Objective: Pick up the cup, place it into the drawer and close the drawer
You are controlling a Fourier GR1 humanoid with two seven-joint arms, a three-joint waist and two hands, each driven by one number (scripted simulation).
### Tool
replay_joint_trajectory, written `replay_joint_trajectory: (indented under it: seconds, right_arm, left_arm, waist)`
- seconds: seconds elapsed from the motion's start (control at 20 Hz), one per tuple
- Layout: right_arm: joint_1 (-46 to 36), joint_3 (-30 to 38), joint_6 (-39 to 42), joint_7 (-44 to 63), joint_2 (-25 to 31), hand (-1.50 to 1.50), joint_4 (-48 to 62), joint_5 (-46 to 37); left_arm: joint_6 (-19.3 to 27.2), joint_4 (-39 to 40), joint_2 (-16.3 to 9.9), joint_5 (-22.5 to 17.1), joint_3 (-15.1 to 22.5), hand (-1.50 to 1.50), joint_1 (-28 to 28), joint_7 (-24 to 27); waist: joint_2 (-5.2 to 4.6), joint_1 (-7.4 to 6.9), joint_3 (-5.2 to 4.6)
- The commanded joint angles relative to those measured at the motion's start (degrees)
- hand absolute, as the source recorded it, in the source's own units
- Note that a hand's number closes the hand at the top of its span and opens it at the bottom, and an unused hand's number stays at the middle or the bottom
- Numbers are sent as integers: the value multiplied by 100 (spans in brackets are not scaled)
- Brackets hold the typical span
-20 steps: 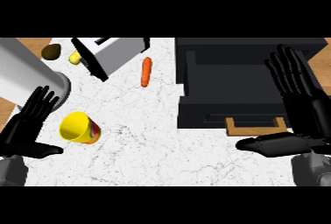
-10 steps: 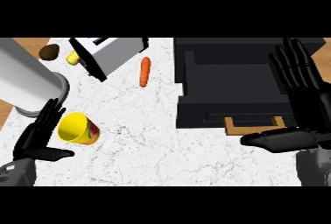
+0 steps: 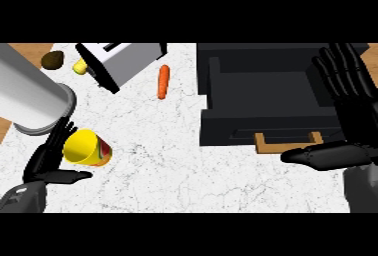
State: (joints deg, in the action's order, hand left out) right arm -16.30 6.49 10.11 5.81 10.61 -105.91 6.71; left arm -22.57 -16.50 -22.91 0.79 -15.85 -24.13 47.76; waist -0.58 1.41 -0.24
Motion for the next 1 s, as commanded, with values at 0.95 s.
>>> replay_joint_trajectory:
  seconds: [0.95]
  right_arm:
    - [-37,0,48,3,-11,-150,60,27]
  left_arm:
    - [-593,674,361,171,63,-150,-618,813]
  waist:
    - [-48,92,-13]
